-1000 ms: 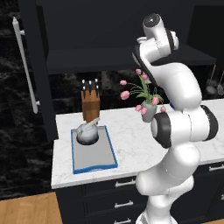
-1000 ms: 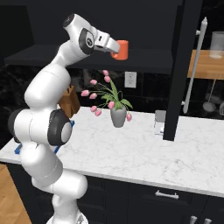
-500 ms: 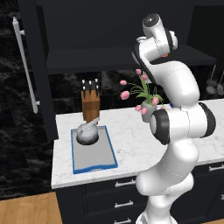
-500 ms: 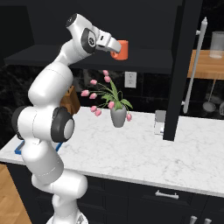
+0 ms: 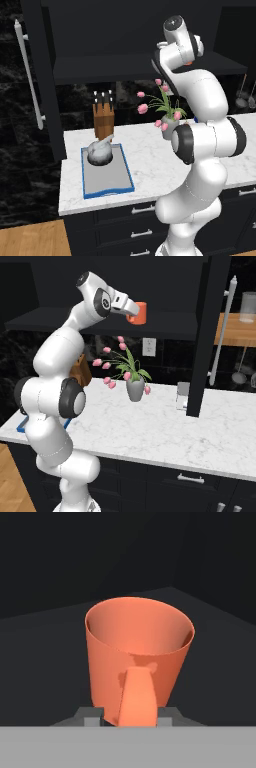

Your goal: Pick the kettle from the counter and place it on the tray. Then pick the mug from the cabinet and place it on the tray. Then close the cabinet doors.

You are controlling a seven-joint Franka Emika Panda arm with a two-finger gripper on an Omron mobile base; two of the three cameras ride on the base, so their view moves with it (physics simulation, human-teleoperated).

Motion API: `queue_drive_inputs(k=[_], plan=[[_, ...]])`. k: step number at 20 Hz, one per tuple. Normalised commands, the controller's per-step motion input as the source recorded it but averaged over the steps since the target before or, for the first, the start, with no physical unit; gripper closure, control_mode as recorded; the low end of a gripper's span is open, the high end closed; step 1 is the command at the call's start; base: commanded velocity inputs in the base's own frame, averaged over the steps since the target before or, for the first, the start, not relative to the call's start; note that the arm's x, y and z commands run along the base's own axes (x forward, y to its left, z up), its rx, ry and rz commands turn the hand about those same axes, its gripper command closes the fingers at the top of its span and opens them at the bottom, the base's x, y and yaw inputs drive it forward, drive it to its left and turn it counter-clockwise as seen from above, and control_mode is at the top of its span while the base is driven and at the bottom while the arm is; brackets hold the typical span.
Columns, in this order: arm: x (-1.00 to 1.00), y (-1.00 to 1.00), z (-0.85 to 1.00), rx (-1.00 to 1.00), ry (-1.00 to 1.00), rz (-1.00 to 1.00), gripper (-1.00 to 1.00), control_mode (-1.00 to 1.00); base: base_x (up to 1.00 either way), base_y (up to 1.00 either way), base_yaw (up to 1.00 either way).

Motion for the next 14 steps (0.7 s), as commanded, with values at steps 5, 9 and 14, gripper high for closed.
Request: queue_drive_inputs(k=[5,9,14], plan=[[-0.08,0.00,0.00,0.00,-0.02,0.00,1.00,-1.00,0.00,0.00,0.00],[-0.50,0.00,0.00,0.00,-0.13,0.01,1.00,-1.00,0.00,0.00,0.00],[-0.74,0.00,-0.04,0.00,-0.15,0.05,1.00,-1.00,0.00,0.00,0.00]])
